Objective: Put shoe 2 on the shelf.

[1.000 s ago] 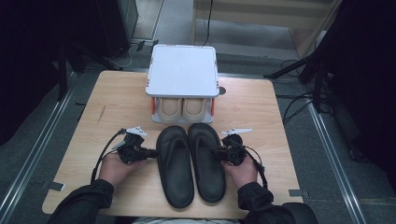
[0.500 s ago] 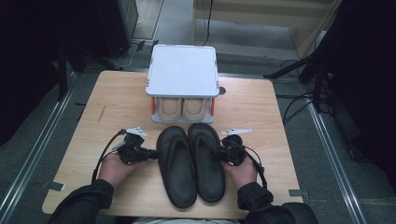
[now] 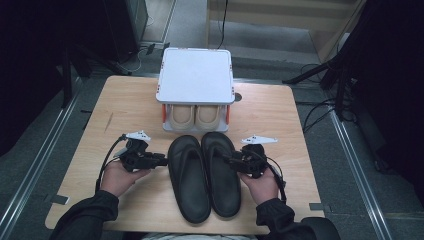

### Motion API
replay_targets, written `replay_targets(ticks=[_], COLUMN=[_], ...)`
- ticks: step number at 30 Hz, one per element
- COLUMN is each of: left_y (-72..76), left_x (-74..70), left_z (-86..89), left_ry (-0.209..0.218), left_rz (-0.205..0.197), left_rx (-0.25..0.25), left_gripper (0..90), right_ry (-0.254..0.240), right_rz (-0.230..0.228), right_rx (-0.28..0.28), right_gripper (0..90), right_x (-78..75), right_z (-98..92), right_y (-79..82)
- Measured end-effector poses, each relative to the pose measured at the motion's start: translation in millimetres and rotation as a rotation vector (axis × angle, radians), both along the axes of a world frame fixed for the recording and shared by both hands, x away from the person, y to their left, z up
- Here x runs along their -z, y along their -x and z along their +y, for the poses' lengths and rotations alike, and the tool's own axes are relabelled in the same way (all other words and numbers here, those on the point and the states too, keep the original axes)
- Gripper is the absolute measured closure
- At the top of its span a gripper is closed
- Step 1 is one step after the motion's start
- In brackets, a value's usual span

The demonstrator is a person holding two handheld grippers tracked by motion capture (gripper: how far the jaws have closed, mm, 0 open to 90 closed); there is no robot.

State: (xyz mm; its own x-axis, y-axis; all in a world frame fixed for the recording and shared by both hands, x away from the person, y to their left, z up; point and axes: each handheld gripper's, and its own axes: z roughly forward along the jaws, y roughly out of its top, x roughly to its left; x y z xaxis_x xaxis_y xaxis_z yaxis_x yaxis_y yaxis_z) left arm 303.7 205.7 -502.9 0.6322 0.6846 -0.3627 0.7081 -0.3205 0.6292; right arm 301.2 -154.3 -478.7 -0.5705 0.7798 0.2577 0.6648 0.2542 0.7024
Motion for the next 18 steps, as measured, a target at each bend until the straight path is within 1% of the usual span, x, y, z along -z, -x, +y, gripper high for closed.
replay_targets(ticks=[1, 2, 4, 7, 9, 11, 12, 13, 18], left_y=[0.8, 0.9, 0.4, -0.6, -0.5, -2.2, -2.4, -3.3, -6.0], left_x=[-2.4, -3.4, -3.9, -4.5, -5.9, -8.0, -8.9, -10.3, -13.8], left_z=[0.8, 1.4, 3.5, 6.4, 8.2, 10.1, 10.6, 11.8, 14.7], left_ry=[0.008, 0.012, 0.019, 0.022, 0.022, 0.022, 0.024, 0.03, 0.035], left_rz=[-0.012, -0.014, -0.006, 0.024, 0.02, 0.023, 0.013, 0.009, 0.006], left_rx=[-0.006, -0.009, -0.01, -0.016, -0.026, -0.022, -0.029, -0.025, -0.023], left_gripper=[62.6, 60.4, 57.7, 52.8, 50.3, 47.0, 46.8, 46.1, 44.9], right_ry=[-0.003, -0.005, -0.005, -0.013, -0.021, -0.028, -0.03, -0.033, -0.035], right_rz=[0.0, -0.004, -0.01, -0.015, -0.021, -0.029, -0.026, -0.026, -0.034], right_rx=[-0.003, -0.009, -0.02, -0.031, -0.036, -0.038, -0.039, -0.039, -0.027], right_gripper=[58.6, 58.6, 57.8, 56.0, 55.3, 53.7, 52.6, 51.9, 51.1], right_x=[-1.5, -2.3, -3.9, -6.0, -6.6, -5.9, -5.3, -4.3, -0.2], right_z=[0.9, 1.4, 3.3, 5.4, 7.0, 8.7, 9.8, 11.1, 16.8], right_y=[2.5, 4.0, 7.9, 13.3, 17.2, 20.1, 21.5, 22.8, 27.7])
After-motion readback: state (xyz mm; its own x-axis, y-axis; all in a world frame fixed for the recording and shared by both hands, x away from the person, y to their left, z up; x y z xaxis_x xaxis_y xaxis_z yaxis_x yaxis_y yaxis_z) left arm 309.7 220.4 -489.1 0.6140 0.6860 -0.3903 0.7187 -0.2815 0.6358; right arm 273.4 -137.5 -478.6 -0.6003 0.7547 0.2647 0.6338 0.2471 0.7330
